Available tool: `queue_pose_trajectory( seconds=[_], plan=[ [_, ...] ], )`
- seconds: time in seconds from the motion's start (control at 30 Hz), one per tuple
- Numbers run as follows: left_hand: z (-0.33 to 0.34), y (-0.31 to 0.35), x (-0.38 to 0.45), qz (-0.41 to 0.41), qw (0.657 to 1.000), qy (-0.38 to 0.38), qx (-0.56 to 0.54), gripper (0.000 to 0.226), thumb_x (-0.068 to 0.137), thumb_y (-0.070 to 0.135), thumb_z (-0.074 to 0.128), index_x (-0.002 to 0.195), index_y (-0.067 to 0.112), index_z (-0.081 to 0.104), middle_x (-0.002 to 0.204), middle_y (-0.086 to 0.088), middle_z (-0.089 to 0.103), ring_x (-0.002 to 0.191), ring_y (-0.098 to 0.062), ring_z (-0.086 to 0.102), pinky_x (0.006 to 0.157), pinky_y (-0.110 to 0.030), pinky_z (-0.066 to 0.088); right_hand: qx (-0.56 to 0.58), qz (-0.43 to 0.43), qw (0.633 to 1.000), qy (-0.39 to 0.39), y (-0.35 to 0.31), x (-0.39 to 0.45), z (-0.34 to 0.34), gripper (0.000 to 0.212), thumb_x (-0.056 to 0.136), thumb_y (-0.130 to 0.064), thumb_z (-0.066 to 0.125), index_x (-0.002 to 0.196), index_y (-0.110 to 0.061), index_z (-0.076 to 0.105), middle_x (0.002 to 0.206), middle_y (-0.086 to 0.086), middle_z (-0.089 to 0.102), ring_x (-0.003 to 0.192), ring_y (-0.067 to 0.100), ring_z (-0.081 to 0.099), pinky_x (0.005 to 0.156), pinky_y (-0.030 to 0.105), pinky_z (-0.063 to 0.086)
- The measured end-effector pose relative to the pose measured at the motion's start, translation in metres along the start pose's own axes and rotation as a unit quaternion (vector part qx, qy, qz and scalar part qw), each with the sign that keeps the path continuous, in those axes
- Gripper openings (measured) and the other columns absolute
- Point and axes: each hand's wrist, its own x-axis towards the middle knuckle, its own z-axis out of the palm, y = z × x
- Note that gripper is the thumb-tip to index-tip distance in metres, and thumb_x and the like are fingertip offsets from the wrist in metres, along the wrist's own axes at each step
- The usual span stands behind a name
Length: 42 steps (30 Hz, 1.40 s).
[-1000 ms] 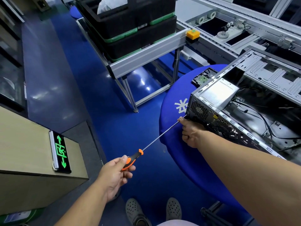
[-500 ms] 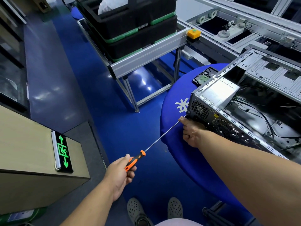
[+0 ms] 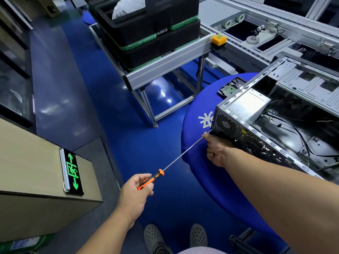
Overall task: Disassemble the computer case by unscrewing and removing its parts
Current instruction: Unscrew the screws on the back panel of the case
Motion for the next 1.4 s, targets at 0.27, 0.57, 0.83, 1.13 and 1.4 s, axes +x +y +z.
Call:
queue_pose_trajectory(
  seconds=[0.27, 0.57, 0.83, 1.13, 1.4],
  plan=[
    [-0.004, -0.008, 0.005, -0.050, 0.994, -0.062, -0.080, 0.021, 0.110, 0.026, 0.055, 0.120, 0.018, 0.071, 0.096, -0.012, 0.079, 0.067, -0.017, 0.067, 0.053, -0.025, 0.046, 0.002, 0.001, 1.000, -0.001, 0.001, 0.001, -0.002, 0.023, 0.095, -0.034, 0.073, 0.079, -0.026, 0.059, 0.048, -0.010, 0.028, 0.041, 0.008, 0.016, 0.039, 0.021, 0.016],
    [-0.001, -0.005, 0.004, -0.172, 0.963, -0.062, -0.196, 0.041, 0.107, 0.049, 0.054, 0.118, 0.012, 0.068, 0.082, -0.019, 0.073, 0.056, -0.017, 0.058, 0.047, -0.026, 0.044, 0.008, 0.002, 1.000, 0.002, 0.003, 0.007, -0.003, 0.021, 0.094, -0.033, 0.074, 0.081, -0.025, 0.059, 0.049, -0.010, 0.030, 0.041, 0.008, 0.016, 0.037, 0.022, 0.017],
    [-0.001, -0.012, 0.003, -0.111, 0.972, -0.059, -0.200, 0.022, 0.097, 0.010, 0.072, 0.119, 0.014, 0.072, 0.100, -0.009, 0.074, 0.070, -0.017, 0.066, 0.054, -0.025, 0.046, 0.005, 0.001, 1.000, 0.007, 0.004, 0.008, -0.001, 0.019, 0.095, -0.034, 0.073, 0.083, -0.024, 0.063, 0.043, -0.012, 0.034, 0.040, 0.008, 0.017, 0.035, 0.021, 0.018],
    [-0.006, -0.015, 0.005, -0.053, 0.991, 0.008, -0.126, 0.029, 0.094, 0.000, 0.073, 0.114, 0.020, 0.074, 0.104, -0.002, 0.080, 0.087, -0.019, 0.076, 0.066, -0.030, 0.054, 0.006, -0.001, 1.000, 0.012, 0.005, 0.010, 0.000, 0.020, 0.095, -0.034, 0.073, 0.082, -0.025, 0.060, 0.048, -0.009, 0.028, 0.041, 0.009, 0.016, 0.035, 0.022, 0.016],
    [-0.009, -0.018, 0.004, -0.078, 0.984, -0.023, -0.160, 0.018, 0.105, 0.019, 0.064, 0.119, 0.015, 0.074, 0.104, -0.014, 0.079, 0.074, -0.018, 0.071, 0.059, -0.027, 0.051, 0.008, 0.002, 1.000, 0.009, 0.004, 0.012, -0.002, 0.023, 0.094, -0.034, 0.073, 0.079, -0.025, 0.058, 0.049, -0.009, 0.027, 0.041, 0.009, 0.015, 0.036, 0.022, 0.015]
  ],
)
